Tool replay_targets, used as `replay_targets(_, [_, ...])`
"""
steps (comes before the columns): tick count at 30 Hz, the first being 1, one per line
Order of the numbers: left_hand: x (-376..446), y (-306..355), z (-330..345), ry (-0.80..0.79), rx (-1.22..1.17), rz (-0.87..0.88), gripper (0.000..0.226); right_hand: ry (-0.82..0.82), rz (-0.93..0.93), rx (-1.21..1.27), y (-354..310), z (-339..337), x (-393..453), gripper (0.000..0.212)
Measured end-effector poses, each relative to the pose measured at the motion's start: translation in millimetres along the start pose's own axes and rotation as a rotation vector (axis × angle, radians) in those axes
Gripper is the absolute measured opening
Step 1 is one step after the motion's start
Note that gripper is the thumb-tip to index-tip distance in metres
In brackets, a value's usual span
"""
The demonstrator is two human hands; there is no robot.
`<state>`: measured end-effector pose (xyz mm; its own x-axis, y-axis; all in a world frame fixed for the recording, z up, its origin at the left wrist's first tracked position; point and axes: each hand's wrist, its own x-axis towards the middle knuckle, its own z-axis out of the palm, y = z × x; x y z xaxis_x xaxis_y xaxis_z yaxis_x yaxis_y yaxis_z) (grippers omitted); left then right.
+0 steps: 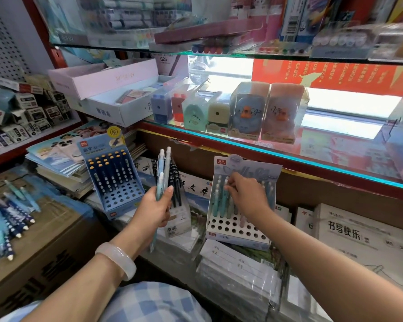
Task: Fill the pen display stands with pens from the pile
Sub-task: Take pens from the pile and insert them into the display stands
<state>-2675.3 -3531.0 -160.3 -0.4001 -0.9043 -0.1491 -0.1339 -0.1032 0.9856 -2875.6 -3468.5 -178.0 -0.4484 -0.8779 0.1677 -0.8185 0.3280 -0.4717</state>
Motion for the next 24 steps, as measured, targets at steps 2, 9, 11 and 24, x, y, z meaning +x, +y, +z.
replay_targets(2, [0,1,1,0.000,0.002,-0.001,0.021,-0.025,0.004,-0.009,0,2,-1,0.012])
replay_targets(9, [5,8,8,-0.066,-0.231,-0.139,0.025,-0.031,-0.053,0.004,0,1,-4,0.024])
replay_targets(11, [5,9,10,-0.086,-0.249,-0.147,0.025,-0.026,-0.083,-0.004,2,2,-5,0.019])
replay_targets(24, [1,11,19,-0.096,-0.143,-0.122,0.024,0.086,-0.129,0.079,-10,-7,-8,0.021])
